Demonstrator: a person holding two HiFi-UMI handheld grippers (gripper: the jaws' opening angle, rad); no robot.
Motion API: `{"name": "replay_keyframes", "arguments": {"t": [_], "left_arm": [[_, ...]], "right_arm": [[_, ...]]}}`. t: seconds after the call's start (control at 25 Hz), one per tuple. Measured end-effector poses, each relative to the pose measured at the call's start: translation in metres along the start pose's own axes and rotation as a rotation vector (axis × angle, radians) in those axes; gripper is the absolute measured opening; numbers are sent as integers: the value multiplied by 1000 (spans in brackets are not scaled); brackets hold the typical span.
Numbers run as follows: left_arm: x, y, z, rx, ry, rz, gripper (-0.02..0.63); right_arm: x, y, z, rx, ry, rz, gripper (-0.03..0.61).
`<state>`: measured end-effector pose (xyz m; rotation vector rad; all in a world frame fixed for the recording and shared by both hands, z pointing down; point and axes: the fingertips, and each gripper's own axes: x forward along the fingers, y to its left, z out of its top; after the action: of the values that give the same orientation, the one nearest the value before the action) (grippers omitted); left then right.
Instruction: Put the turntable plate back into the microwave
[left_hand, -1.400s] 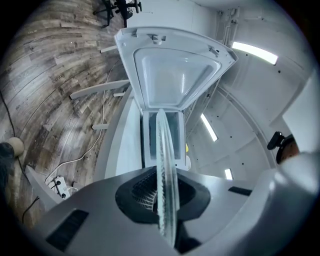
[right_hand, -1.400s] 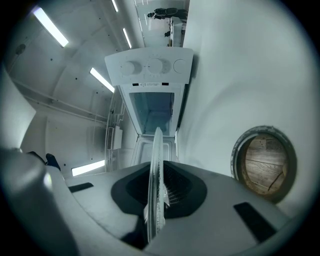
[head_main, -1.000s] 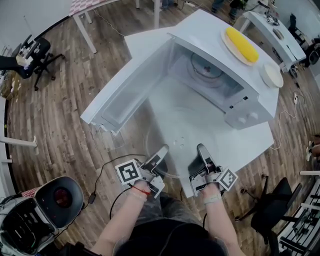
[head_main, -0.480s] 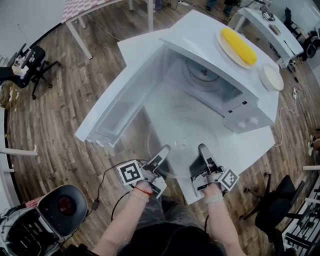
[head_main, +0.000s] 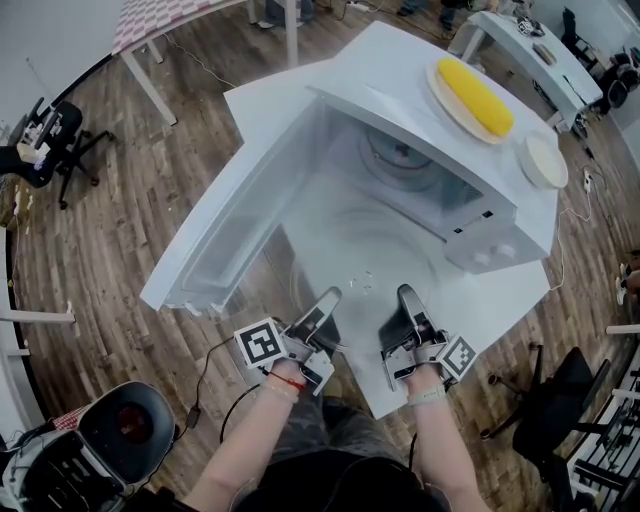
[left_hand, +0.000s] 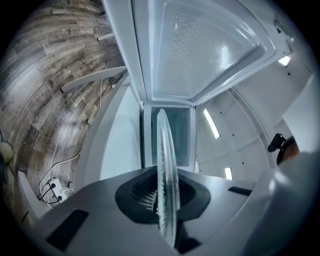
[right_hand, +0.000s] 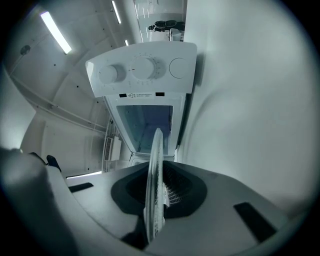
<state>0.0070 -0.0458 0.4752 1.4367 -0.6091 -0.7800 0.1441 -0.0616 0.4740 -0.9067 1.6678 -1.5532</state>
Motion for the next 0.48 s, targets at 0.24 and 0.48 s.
{"name": "replay_keyframes", "arguments": {"t": [0.24, 0.48], "left_arm": [[12, 3, 9, 7, 12, -3, 31], [21, 5, 18, -8, 13, -1, 31]], "right_arm": [[10, -5, 8, 1, -30, -6, 40], [21, -7, 14, -3, -50, -16, 40]]}}
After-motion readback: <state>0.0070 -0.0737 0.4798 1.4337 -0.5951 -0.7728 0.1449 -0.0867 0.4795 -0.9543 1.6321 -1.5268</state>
